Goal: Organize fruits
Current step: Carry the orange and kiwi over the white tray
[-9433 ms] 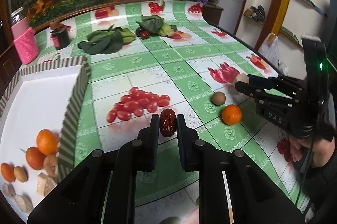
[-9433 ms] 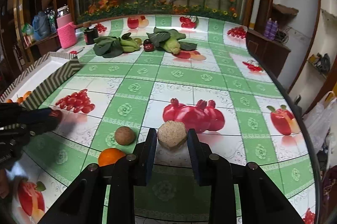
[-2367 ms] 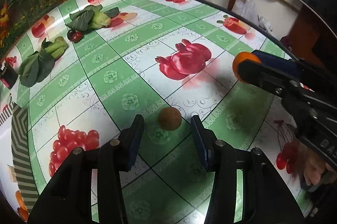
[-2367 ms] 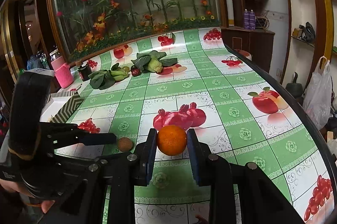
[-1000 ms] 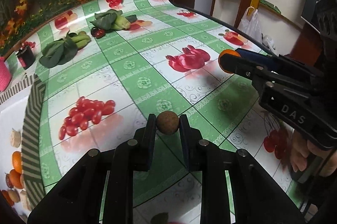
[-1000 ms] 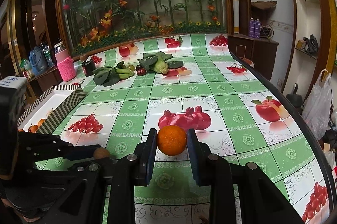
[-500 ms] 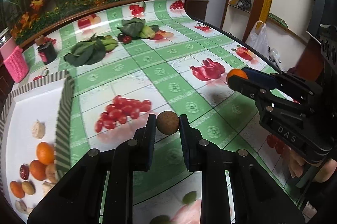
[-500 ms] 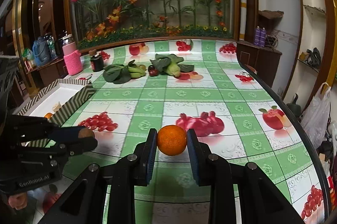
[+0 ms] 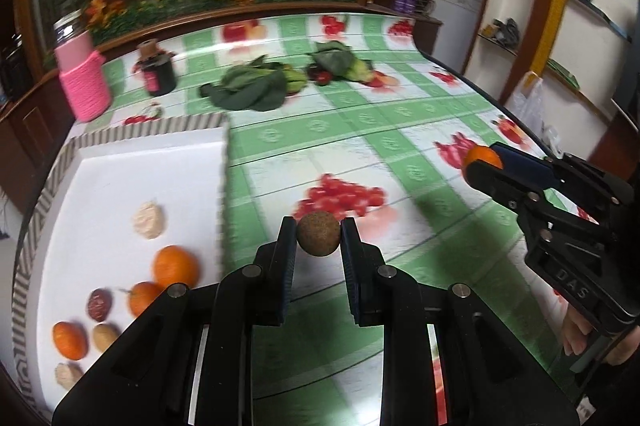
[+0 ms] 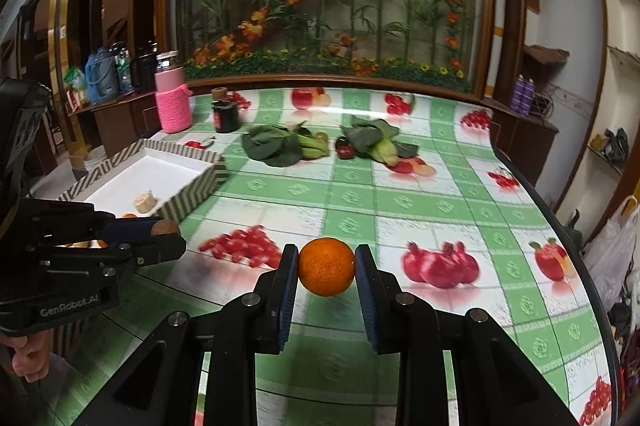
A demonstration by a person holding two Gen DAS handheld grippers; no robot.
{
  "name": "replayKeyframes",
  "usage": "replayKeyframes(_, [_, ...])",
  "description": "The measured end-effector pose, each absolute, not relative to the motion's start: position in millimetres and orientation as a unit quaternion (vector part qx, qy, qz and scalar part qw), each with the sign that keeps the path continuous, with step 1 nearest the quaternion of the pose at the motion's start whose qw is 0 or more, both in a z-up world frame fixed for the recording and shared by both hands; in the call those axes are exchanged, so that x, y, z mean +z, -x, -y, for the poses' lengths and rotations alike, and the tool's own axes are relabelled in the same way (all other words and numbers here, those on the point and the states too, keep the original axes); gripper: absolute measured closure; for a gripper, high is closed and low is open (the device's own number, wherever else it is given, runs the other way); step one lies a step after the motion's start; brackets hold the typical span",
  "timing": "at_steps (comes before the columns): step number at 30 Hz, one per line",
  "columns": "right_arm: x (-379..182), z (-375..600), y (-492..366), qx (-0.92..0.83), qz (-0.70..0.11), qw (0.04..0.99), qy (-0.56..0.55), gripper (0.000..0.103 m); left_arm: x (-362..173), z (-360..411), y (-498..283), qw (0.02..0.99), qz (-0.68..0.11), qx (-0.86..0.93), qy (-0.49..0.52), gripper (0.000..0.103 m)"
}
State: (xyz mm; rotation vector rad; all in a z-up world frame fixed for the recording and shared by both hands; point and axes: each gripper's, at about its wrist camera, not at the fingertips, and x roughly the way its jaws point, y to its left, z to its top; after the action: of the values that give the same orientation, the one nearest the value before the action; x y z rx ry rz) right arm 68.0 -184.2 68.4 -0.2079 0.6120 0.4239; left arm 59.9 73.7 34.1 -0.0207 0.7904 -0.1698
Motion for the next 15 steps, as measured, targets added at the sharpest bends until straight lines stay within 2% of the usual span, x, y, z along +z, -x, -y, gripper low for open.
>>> replayKeyframes(15, [69,85,-64,0.281,-0.292,0.906,0.127,0.075,25,-168,-56,0.913,-0.407,0.026,0.023,0.082])
